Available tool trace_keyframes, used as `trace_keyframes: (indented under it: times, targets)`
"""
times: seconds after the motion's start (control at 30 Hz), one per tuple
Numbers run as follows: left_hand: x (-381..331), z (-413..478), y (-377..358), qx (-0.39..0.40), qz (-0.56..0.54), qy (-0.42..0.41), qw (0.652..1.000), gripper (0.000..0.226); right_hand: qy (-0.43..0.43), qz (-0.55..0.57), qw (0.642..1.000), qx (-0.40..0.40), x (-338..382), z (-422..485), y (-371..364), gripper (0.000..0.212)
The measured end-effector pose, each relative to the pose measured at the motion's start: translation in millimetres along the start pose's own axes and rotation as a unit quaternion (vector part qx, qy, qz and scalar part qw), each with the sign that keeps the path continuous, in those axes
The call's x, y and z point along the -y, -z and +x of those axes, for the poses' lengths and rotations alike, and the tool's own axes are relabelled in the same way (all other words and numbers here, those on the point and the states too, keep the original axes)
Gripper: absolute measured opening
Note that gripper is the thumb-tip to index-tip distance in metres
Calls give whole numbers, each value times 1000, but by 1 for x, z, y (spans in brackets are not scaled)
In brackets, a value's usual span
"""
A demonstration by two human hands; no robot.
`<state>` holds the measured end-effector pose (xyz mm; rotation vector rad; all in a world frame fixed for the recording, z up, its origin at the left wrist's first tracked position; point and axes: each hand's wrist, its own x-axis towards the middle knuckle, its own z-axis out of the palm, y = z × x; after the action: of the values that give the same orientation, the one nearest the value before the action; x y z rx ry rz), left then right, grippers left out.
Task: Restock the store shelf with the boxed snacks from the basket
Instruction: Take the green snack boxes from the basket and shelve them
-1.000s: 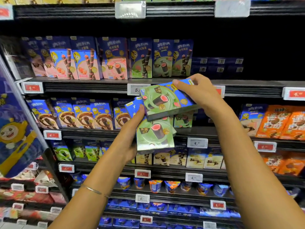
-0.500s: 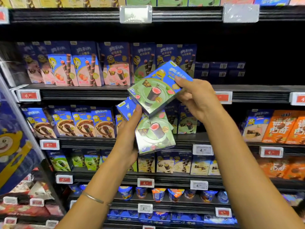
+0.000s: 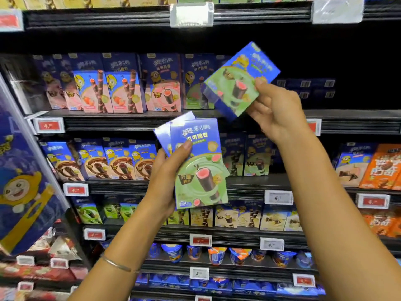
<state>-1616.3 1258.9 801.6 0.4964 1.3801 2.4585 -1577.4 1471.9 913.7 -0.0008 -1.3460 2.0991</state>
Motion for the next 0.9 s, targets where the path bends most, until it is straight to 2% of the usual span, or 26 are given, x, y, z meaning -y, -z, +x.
trace_keyframes:
  times: [0.1, 0.2, 0.27, 0.43, 0.53, 0.63, 0.67, 0.8, 0.9]
  targets:
    - [-21, 5, -1, 34, -23, -39, 998, 75, 20, -24, 999, -38, 5, 19, 7, 10]
    - [-42, 16, -8, 57, -18, -86, 994, 66, 49, -81, 992, -83, 2, 43, 13, 32]
    - [-54, 26, -13, 53, -8, -110, 993, 70, 67, -121, 983, -121, 0, 58, 14, 39]
    - [-68, 44, -20, 43, -6, -117, 992, 79, 165, -273, 925, -205, -5, 86, 7, 37]
    - [-72, 50, -23, 46, -11, -115, 992, 78, 185, -367, 891, -194, -11, 98, 5, 33]
    - [-75, 56, -25, 43, -17, -116, 992, 77, 197, -441, 855, -188, -25, 104, 7, 11]
    - [-75, 58, -25, 42, -19, -115, 992, 77, 198, -456, 848, -187, -29, 105, 8, 10]
    - [-77, 66, -23, 36, -14, -110, 993, 79, 157, -511, 830, -159, -42, 108, 9, 32]
    - [-76, 69, -21, 37, -6, -114, 993, 77, 142, -547, 812, -147, -44, 114, 9, 41]
